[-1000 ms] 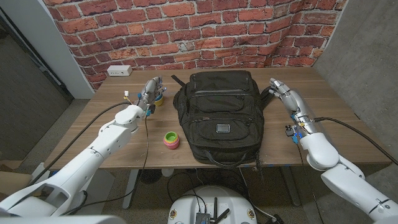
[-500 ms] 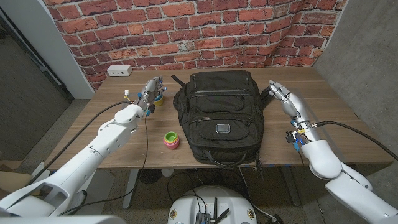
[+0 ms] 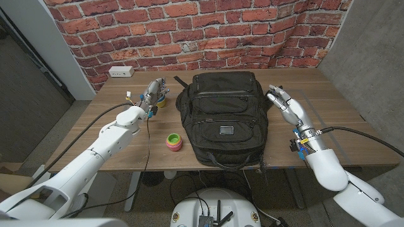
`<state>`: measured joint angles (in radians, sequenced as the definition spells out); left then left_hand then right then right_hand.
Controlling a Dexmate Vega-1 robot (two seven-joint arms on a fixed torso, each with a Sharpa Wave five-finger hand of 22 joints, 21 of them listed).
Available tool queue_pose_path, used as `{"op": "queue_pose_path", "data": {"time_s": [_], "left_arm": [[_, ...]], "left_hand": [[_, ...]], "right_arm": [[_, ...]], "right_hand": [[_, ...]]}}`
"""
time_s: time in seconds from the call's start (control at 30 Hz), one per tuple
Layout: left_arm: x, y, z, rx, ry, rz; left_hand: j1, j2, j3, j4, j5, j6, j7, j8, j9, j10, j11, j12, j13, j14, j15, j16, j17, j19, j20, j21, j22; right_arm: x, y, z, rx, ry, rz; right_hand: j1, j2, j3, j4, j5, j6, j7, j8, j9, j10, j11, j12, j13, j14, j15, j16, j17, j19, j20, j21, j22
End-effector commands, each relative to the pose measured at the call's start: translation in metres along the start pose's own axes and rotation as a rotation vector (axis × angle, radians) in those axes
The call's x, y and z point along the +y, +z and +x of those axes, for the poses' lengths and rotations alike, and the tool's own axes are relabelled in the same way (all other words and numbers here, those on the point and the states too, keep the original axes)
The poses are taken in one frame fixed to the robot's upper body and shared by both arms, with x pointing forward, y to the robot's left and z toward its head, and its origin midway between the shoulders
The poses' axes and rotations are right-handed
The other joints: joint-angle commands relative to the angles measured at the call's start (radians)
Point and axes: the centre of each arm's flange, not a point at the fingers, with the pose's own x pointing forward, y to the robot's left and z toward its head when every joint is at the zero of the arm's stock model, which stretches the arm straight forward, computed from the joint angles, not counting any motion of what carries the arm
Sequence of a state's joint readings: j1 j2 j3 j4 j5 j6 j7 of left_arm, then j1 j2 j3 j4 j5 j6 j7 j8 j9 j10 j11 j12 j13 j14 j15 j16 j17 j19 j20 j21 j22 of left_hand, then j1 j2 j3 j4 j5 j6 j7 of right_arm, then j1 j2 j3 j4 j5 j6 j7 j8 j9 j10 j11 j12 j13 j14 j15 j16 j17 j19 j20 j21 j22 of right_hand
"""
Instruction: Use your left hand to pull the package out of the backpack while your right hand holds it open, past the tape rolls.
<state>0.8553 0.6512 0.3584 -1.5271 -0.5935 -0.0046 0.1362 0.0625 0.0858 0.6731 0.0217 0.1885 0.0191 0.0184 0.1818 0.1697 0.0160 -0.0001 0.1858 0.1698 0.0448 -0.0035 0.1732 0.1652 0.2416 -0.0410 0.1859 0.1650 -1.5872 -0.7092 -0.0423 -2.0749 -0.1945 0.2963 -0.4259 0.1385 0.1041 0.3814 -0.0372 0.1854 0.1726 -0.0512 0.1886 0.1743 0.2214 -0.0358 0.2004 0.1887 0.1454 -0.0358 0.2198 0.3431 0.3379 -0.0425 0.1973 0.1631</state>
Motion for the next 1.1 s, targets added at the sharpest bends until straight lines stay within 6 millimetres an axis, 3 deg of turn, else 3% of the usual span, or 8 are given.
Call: {"op": "queue_pose_path", "data": {"time_s": [0.03, 0.73, 1.1], "left_arm": [[0.0, 0.0, -0.001, 0.002, -0.016, 0.003], [-0.004, 0.001, 0.002, 0.007, -0.038, 0.016], [0.001, -0.003, -0.006, 0.015, -0.014, 0.011]], "left_hand": [[-0.001, 0.051, 0.005, -0.007, 0.001, 0.007, -0.004, 0.001, 0.004, 0.007, -0.003, 0.005, 0.005, 0.008, -0.001, 0.004, 0.003, 0.01, -0.028, 0.006, 0.004], [0.005, 0.053, 0.012, -0.022, 0.0, 0.009, -0.004, 0.001, 0.004, 0.009, -0.005, 0.005, 0.005, 0.011, -0.003, 0.003, 0.002, 0.013, -0.031, 0.005, 0.004], [0.006, 0.054, 0.014, -0.026, 0.0, 0.011, -0.003, 0.001, 0.004, 0.01, -0.004, 0.005, 0.005, 0.012, -0.003, 0.003, 0.003, 0.014, -0.032, 0.005, 0.004]], "right_arm": [[0.003, 0.017, -0.019, -0.039, 0.035, -0.127], [0.016, 0.031, -0.048, -0.086, 0.092, -0.368], [0.021, 0.037, -0.056, -0.103, 0.142, -0.493]], "right_hand": [[0.017, 0.0, 0.0, -0.012, -0.004, 0.008, -0.001, 0.003, 0.006, 0.011, -0.005, 0.001, 0.002, 0.013, -0.029, 0.01, -0.002, 0.01, -0.011, 0.002, 0.003], [0.038, -0.009, 0.005, -0.045, -0.006, -0.005, -0.011, 0.0, 0.007, -0.007, -0.014, -0.009, 0.003, 0.002, -0.034, 0.001, -0.015, 0.018, -0.019, -0.003, 0.003], [0.065, -0.015, 0.014, -0.074, -0.005, -0.004, -0.014, 0.004, 0.007, -0.015, -0.019, -0.012, 0.003, -0.005, -0.041, -0.005, -0.025, 0.019, -0.022, -0.006, 0.003]]}}
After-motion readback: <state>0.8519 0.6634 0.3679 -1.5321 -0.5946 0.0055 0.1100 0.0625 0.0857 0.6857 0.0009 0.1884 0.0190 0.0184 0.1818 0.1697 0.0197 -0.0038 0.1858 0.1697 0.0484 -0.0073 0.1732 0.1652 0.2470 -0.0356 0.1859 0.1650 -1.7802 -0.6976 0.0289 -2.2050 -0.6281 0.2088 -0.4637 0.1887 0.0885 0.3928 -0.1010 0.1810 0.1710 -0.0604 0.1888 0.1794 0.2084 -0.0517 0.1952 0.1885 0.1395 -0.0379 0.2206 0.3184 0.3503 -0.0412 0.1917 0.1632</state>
